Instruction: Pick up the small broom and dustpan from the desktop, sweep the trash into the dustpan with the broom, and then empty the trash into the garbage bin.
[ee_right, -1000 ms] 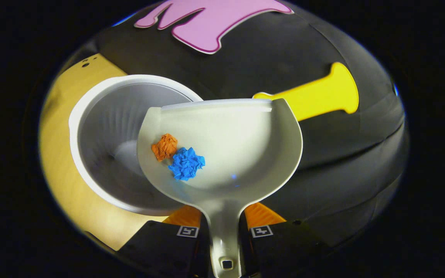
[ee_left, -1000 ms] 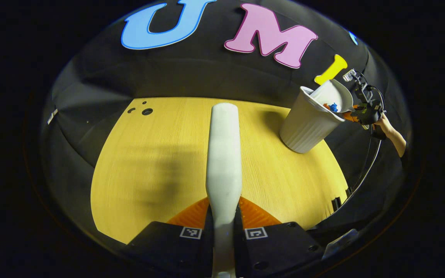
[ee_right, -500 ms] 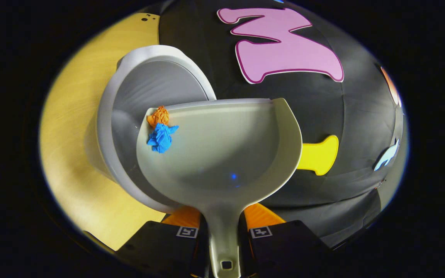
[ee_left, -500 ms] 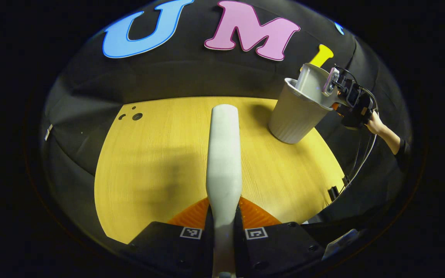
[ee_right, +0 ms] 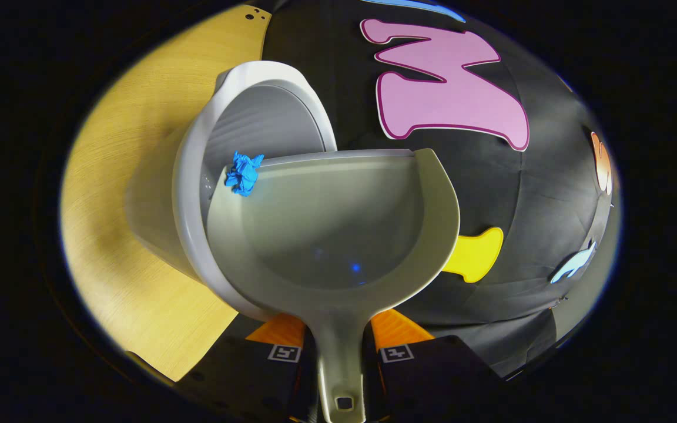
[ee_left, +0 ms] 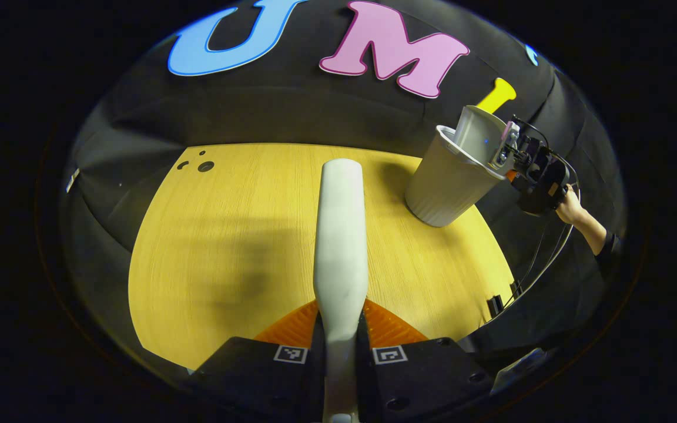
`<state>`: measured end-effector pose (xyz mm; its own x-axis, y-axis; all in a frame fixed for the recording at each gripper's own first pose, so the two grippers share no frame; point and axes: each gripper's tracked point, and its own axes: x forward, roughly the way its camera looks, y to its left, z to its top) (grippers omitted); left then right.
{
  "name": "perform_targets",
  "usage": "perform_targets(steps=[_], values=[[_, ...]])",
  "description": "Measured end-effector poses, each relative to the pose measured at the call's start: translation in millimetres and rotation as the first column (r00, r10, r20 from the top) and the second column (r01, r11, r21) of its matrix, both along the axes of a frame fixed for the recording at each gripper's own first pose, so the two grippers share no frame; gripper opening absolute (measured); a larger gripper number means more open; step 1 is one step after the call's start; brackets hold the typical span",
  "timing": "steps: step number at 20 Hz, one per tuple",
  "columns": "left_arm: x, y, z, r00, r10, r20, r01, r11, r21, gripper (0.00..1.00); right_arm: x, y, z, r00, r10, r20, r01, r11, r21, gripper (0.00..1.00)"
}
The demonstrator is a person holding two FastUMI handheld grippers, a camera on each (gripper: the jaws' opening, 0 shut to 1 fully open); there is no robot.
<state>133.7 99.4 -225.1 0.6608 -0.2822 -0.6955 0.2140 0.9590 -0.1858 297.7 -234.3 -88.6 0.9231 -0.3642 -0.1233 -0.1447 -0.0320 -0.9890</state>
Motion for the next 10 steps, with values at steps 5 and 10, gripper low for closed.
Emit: perform_targets(steps=[5,10], values=[[2.3,7.3,-1.4,0.997,0.080,0.010,-0.080,0.997,0.004,0.26,1.6,-4.7,0.3,1.000,0.006,-0.020,-0.005,0.999,0.053,0.34],[-5.5,3.6,-0.3,0.994,0.112,0.015,-0.112,0.994,-0.008,0.26,1.3,2.1,-0.3,0.996,0.069,-0.055,-0.075,0.992,-0.100,0.34]])
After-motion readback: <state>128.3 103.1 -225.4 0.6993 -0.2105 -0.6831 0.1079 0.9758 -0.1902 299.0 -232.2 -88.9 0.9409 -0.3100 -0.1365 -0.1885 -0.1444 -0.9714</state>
